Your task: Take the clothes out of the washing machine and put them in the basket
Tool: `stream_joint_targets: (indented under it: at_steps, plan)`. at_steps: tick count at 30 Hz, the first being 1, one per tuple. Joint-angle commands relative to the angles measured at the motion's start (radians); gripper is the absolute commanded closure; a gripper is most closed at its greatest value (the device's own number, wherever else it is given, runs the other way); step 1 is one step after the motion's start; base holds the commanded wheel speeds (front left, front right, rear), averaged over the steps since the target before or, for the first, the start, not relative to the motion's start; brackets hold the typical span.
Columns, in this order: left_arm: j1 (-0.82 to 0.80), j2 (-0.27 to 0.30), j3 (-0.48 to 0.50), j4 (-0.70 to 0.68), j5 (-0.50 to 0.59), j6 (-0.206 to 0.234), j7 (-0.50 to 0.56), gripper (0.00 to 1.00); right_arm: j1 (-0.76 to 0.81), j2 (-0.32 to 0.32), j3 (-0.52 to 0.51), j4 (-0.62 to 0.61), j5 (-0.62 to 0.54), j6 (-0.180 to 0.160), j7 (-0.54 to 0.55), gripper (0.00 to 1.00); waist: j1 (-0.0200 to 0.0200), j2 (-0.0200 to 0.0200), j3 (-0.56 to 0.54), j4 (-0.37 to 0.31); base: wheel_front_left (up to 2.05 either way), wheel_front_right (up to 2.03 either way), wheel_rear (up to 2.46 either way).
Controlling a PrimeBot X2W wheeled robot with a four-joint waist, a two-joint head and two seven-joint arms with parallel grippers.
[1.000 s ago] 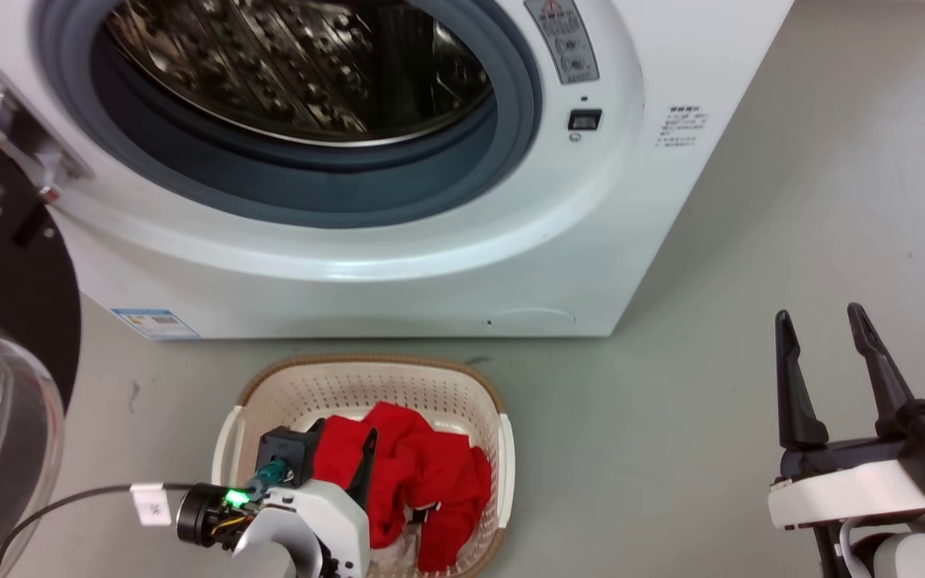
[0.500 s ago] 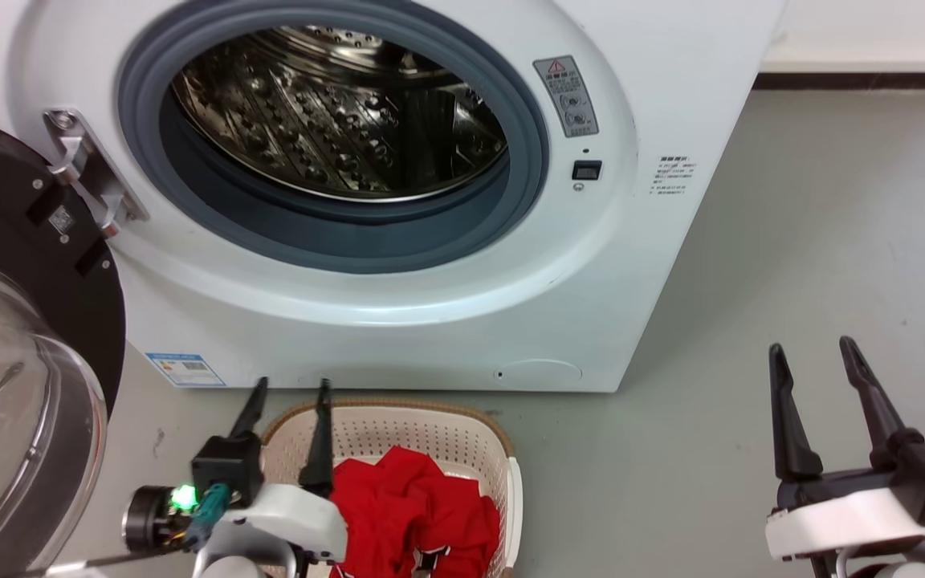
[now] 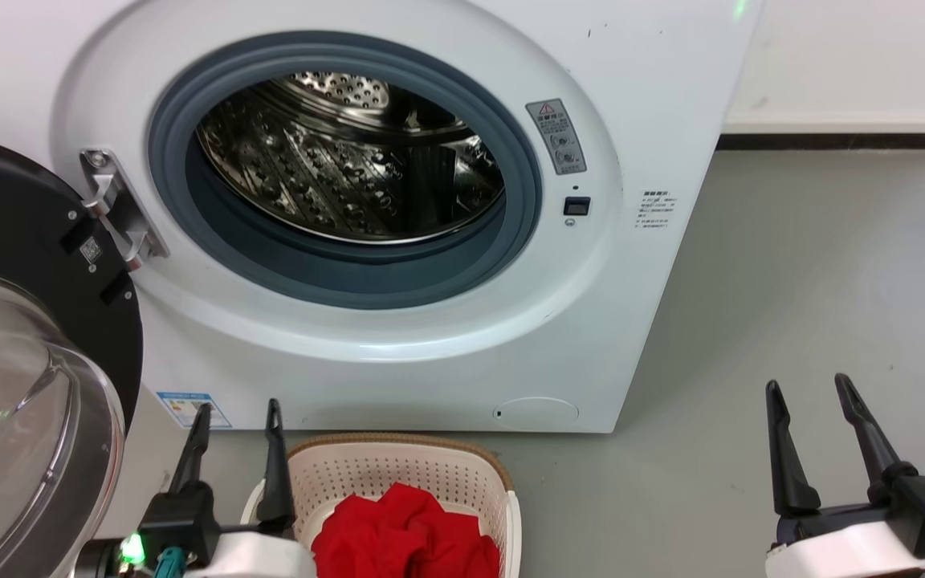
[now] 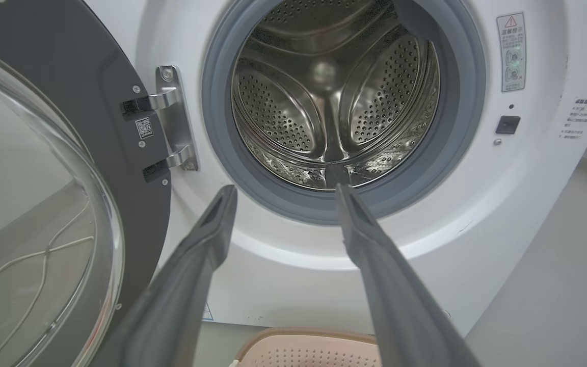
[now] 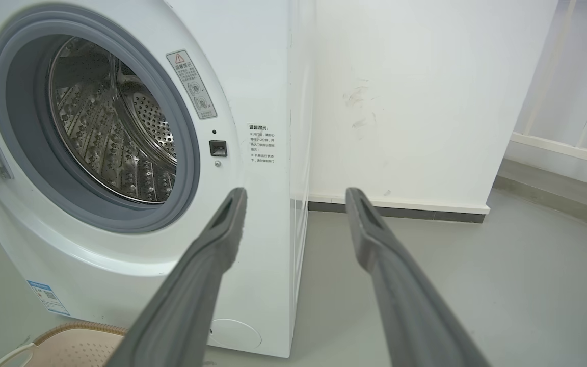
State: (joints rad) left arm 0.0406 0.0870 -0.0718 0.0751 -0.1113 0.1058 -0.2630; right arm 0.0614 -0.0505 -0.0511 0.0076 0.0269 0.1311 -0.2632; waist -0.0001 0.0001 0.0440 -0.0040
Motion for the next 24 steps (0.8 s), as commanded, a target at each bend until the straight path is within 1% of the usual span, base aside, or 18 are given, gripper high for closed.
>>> stream_joint_targets:
  at_steps: [1,8,24]
  plan:
    - [0.017,-0.003,0.010,-0.013,0.010,-0.004,-0.003,0.00,0.016,0.000,0.001,-0.002,0.008,-0.001,-0.002,0.00,0.0001,-0.0001,-0.012,-0.002,0.00,0.00,0.00]
    - [0.064,-0.024,0.051,-0.034,0.032,-0.020,-0.003,0.00,0.048,0.000,0.003,-0.007,0.017,-0.001,-0.002,0.00,0.0001,-0.0001,-0.032,-0.007,0.00,0.00,0.00]
    - [0.095,-0.037,0.078,-0.022,0.045,-0.049,-0.003,0.00,0.082,0.000,0.010,-0.004,0.028,-0.001,-0.002,0.00,0.0001,-0.0001,-0.051,-0.019,0.00,0.00,0.00]
